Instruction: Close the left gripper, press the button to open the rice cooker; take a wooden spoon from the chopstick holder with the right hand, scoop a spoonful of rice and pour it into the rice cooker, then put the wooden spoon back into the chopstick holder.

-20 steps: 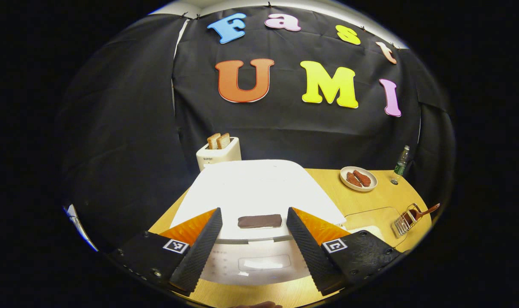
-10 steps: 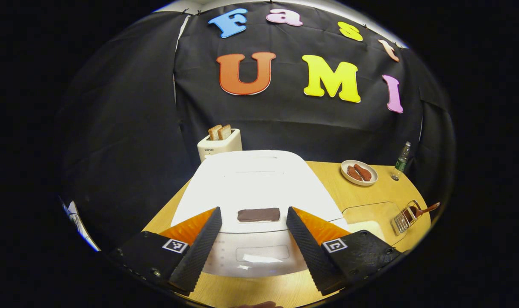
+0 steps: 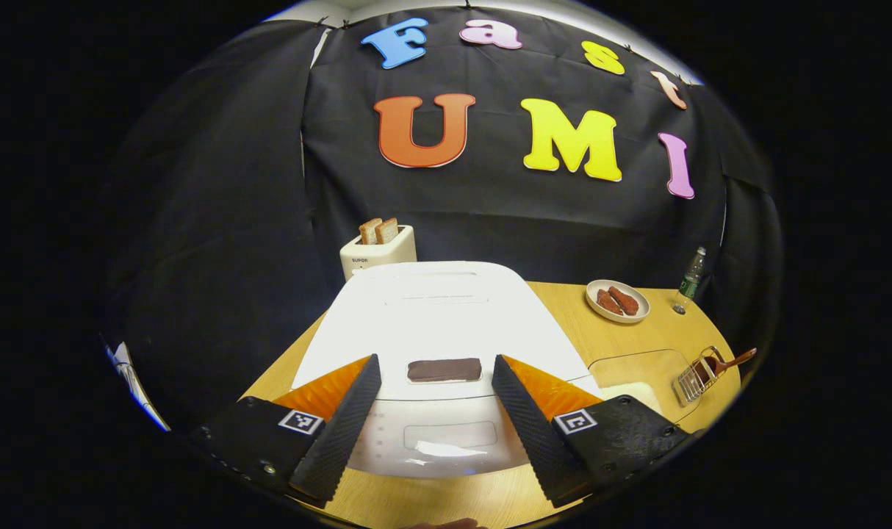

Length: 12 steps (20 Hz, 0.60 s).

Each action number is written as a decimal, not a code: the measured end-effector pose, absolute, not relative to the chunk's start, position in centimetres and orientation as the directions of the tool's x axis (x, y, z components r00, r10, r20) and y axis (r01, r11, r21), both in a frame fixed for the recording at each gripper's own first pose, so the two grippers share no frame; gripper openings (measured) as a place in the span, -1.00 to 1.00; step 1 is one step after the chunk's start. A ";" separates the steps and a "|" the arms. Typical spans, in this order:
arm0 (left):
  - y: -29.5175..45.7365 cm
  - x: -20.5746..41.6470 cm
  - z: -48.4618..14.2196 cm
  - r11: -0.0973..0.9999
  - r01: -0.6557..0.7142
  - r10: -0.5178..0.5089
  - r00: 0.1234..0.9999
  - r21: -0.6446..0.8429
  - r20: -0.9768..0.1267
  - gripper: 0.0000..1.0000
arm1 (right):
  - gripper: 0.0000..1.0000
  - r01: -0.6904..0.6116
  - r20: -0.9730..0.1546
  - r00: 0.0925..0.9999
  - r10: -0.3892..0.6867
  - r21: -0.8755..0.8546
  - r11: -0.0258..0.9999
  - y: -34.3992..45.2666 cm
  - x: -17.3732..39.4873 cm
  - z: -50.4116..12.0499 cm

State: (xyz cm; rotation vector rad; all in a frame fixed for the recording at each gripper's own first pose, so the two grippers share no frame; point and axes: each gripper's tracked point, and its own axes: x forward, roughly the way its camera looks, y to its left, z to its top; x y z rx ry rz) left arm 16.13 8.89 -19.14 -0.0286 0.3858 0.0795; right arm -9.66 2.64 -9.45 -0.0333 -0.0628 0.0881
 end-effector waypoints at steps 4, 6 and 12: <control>8.0 15.3 -17.6 0.995 -0.064 0.035 0.939 -0.074 -0.342 0.95 | 1.00 -0.084 0.054 0.995 0.086 -0.029 0.996 2.5 -8.9 -9.6; 7.4 14.2 -16.6 0.995 -0.051 0.022 0.945 -0.080 -0.327 0.92 | 1.00 -0.107 0.031 0.994 0.107 -0.011 0.994 2.9 -8.8 -10.2; 4.6 8.1 -11.4 0.999 0.007 -0.014 0.977 -0.036 -0.214 0.91 | 1.00 -0.080 0.045 0.996 0.079 0.015 0.997 1.9 -8.1 -9.7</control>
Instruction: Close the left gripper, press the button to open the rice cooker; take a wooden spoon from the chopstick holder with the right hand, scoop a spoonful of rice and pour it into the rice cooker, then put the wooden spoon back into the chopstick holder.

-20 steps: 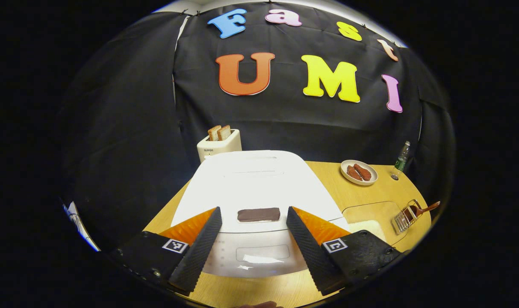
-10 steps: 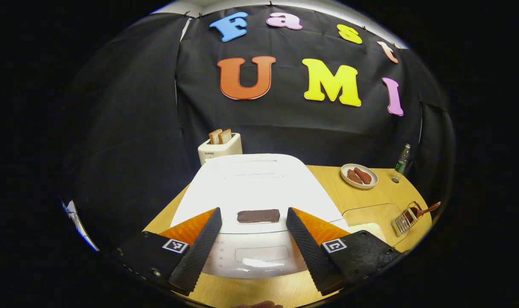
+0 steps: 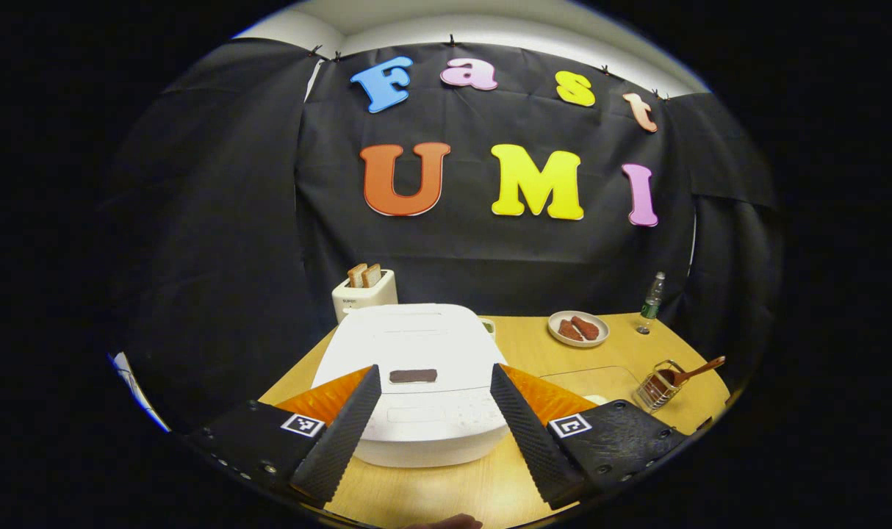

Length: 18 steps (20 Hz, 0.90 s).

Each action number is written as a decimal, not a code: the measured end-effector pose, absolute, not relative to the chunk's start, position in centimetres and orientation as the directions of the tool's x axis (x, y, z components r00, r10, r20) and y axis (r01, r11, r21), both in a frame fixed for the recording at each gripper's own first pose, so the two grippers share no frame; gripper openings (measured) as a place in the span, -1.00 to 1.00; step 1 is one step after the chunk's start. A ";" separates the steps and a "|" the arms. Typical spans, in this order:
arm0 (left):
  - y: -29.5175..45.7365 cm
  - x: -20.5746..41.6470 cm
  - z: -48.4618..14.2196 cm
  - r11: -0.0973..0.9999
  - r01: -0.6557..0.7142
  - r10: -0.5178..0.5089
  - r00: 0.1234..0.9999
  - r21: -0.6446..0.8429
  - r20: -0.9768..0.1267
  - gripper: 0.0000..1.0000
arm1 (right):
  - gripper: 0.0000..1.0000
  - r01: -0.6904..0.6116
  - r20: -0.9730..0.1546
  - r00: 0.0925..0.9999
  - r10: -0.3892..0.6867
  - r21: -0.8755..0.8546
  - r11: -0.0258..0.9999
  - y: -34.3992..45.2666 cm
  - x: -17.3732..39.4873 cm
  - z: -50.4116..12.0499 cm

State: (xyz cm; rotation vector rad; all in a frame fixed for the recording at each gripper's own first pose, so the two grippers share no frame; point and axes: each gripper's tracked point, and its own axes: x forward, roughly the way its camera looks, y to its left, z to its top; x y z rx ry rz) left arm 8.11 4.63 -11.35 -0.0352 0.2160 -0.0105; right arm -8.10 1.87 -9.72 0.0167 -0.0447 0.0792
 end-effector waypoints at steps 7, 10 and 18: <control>1.7 -0.1 -6.1 0.999 0.023 -0.024 0.999 -0.026 -0.044 0.91 | 1.00 -0.055 0.051 0.997 0.053 0.030 0.998 1.4 -8.0 -9.1; 1.4 -2.9 -5.5 0.999 0.011 -0.012 1.000 -0.032 -0.014 0.91 | 1.00 -0.057 0.058 0.997 0.056 0.018 0.998 1.7 -8.3 -8.1; -0.9 -8.3 -5.6 0.998 0.061 -0.061 0.996 0.000 0.061 0.91 | 1.00 -0.083 0.062 0.995 0.083 -0.013 0.997 2.9 -8.3 -6.3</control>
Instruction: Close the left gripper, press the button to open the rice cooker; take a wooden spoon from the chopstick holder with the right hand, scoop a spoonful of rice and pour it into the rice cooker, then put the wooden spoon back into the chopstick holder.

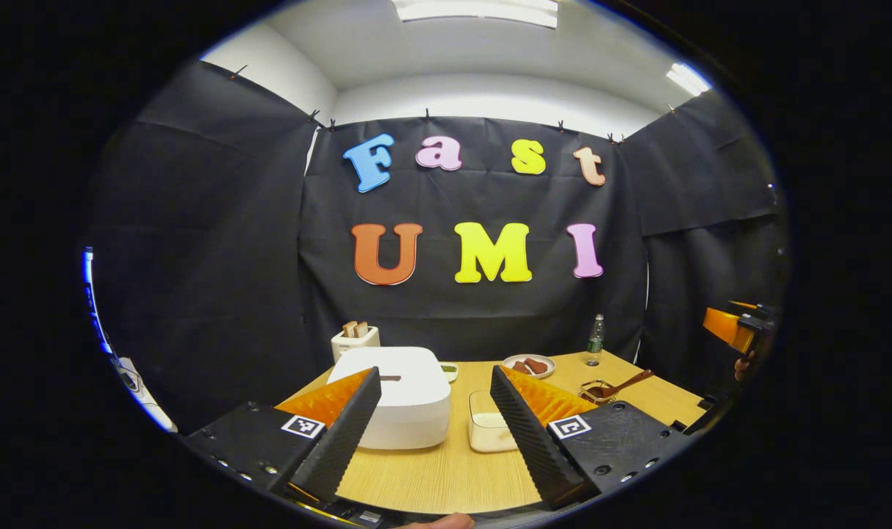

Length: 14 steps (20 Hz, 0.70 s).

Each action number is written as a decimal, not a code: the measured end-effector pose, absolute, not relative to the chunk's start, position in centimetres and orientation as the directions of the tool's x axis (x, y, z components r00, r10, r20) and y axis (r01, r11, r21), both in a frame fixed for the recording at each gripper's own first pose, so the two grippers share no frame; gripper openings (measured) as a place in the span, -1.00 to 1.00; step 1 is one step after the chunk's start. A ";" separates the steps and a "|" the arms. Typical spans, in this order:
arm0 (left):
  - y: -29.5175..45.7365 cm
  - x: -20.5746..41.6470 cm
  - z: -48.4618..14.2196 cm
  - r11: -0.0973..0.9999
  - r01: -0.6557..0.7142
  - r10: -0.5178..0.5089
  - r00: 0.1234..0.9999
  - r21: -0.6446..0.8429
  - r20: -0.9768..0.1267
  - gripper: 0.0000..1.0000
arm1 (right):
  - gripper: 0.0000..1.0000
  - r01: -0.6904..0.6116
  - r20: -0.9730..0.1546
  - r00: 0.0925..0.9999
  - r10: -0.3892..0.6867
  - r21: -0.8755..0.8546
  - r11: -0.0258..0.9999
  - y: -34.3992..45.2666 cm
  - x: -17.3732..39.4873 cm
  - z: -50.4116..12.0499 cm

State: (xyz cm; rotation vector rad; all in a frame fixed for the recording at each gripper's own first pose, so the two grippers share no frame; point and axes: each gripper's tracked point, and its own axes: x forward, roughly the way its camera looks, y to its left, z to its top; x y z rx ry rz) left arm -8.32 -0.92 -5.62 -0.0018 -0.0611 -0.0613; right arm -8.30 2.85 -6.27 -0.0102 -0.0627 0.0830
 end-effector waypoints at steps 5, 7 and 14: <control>-1.3 -9.6 -4.8 0.997 0.079 -0.078 0.995 -0.021 0.069 0.90 | 1.00 -0.090 0.059 0.994 0.091 -0.025 0.996 3.9 -8.6 -5.7; -0.9 -9.9 -4.1 0.997 0.077 -0.075 0.994 -0.027 0.085 0.90 | 1.00 -0.097 0.061 0.993 0.098 -0.027 0.995 4.0 -8.8 -5.3; -0.9 -10.8 -3.6 0.996 0.085 -0.082 0.992 -0.021 0.097 0.90 | 1.00 -0.090 0.111 0.989 0.093 -0.035 0.995 4.1 -10.8 -3.4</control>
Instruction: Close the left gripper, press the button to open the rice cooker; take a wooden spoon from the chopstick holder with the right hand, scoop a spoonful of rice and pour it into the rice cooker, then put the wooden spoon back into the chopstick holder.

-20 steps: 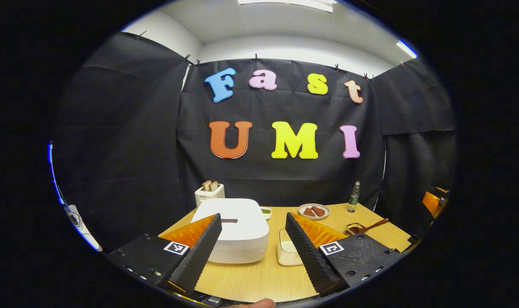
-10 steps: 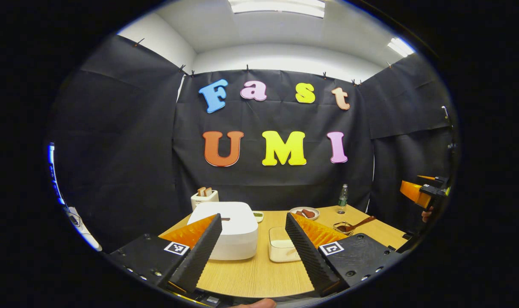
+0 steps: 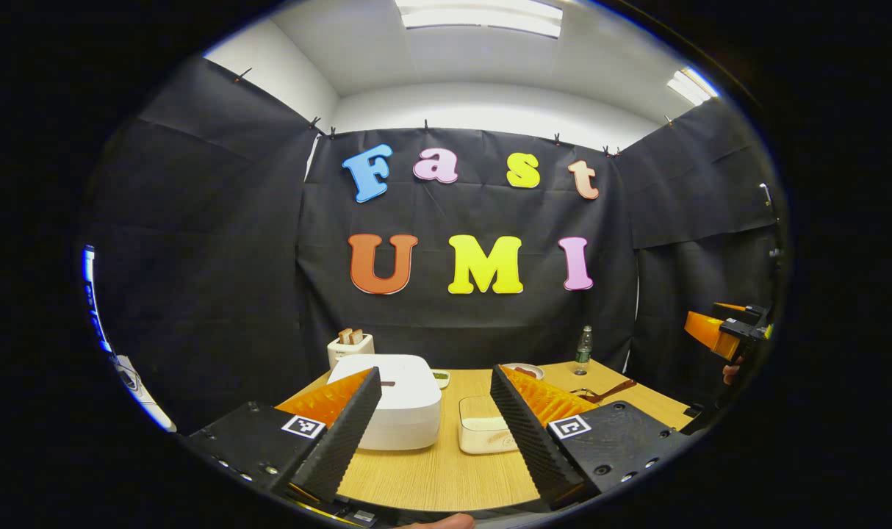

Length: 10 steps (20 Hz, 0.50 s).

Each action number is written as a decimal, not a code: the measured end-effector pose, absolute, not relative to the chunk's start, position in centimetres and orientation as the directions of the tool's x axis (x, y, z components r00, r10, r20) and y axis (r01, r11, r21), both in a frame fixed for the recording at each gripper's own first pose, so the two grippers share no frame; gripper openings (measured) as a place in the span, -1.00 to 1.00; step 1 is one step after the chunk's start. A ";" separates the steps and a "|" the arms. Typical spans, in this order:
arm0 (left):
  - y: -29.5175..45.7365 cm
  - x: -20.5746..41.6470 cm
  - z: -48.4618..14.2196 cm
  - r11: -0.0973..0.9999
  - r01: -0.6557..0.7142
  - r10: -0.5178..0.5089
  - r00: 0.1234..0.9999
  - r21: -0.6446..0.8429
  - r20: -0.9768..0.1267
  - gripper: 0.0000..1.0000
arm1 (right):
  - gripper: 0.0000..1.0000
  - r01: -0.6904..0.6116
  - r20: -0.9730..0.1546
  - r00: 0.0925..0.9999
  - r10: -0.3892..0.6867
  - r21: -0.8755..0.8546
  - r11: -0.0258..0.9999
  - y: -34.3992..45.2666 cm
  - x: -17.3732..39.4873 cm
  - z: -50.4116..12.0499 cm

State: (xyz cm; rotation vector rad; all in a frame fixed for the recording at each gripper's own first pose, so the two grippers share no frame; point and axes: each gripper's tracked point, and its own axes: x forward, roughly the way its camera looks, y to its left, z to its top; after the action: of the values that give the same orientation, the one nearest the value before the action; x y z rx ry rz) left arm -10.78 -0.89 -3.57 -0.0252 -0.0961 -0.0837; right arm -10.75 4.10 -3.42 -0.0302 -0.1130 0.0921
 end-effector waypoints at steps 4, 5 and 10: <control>-1.4 -11.3 -3.7 0.995 0.096 -0.095 0.990 -0.009 0.100 0.90 | 1.00 -0.103 0.112 0.988 0.106 -0.027 0.994 4.4 -11.2 -3.9; -1.5 -11.3 -3.7 0.995 0.098 -0.097 0.990 -0.008 0.102 0.90 | 1.00 -0.104 0.110 0.988 0.106 -0.026 0.994 4.5 -11.2 -4.0; -2.2 -11.5 -3.9 0.994 0.112 -0.111 0.989 0.001 0.101 0.90 | 1.00 -0.108 0.093 0.990 0.110 -0.024 0.994 4.7 -10.8 -4.7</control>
State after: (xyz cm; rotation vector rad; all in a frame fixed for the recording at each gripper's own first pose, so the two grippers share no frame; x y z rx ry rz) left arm -11.45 -2.23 -3.87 -0.0051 -0.1010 -0.1117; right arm -10.85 4.66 -4.70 -0.0191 -0.0948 0.1096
